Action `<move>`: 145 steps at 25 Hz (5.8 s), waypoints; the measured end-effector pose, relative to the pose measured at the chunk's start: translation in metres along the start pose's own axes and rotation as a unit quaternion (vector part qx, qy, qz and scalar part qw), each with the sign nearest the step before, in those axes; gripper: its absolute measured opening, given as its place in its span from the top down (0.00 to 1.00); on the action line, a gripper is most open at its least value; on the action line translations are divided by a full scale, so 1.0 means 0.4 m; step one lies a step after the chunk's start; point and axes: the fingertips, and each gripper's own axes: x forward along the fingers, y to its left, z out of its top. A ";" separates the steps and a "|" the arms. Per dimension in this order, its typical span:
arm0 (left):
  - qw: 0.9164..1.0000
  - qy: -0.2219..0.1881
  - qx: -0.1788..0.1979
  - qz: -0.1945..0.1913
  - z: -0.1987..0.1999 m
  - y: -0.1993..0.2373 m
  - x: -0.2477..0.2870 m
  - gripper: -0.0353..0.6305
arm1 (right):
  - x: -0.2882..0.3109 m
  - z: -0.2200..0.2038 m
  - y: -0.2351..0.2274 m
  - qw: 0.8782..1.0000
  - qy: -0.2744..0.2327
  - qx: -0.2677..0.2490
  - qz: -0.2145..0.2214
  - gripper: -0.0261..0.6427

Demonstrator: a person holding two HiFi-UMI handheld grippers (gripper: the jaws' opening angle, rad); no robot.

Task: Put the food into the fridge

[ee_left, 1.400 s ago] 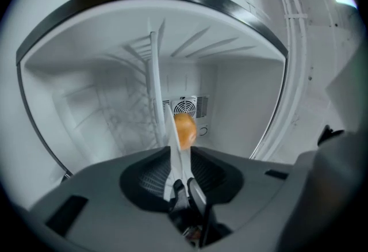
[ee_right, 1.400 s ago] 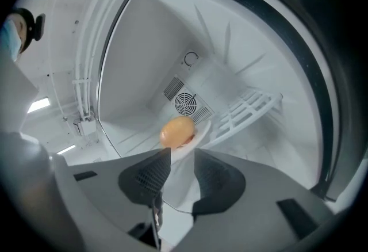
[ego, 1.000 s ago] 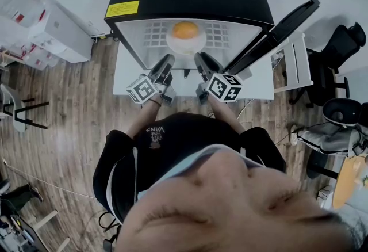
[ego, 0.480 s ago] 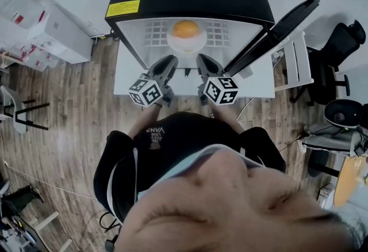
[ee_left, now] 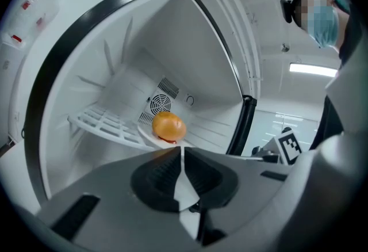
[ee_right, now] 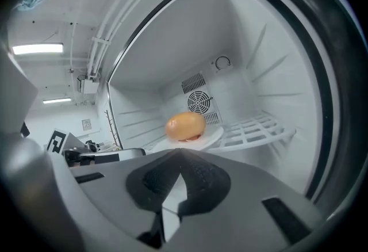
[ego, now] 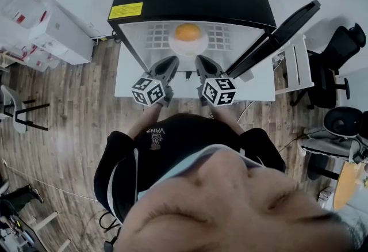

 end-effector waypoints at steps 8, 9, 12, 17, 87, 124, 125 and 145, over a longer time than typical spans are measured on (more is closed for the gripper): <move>1.000 0.002 -0.006 -0.007 0.004 0.005 0.030 0.90 | 0.013 0.008 -0.013 1.000 0.000 -0.004 -0.004 0.94; 1.000 0.003 -0.006 -0.007 0.004 0.007 0.033 0.90 | 0.015 0.009 -0.015 1.000 0.000 -0.004 -0.004 0.94; 1.000 0.006 -0.006 -0.006 0.005 0.012 0.041 0.90 | 0.020 0.011 -0.019 1.000 0.000 -0.004 -0.005 0.94; 1.000 0.005 -0.007 -0.003 0.013 0.019 0.050 0.91 | 0.027 0.016 -0.024 1.000 -0.002 -0.002 -0.005 0.94; 1.000 0.001 -0.028 -0.001 0.040 -0.029 0.012 0.91 | -0.002 0.061 0.012 0.999 -0.027 -0.021 -0.009 0.94; 0.999 -0.007 -0.018 -0.039 -0.020 -0.172 -0.306 0.91 | -0.245 -0.039 0.244 0.997 -0.045 -0.036 -0.058 0.94; 0.999 -0.004 -0.017 -0.042 -0.026 -0.177 -0.312 0.91 | -0.251 -0.043 0.247 0.997 -0.046 -0.035 -0.060 0.94; 0.998 0.009 -0.004 -0.069 -0.079 -0.256 -0.418 0.91 | -0.360 -0.086 0.314 0.994 -0.060 -0.040 -0.082 0.94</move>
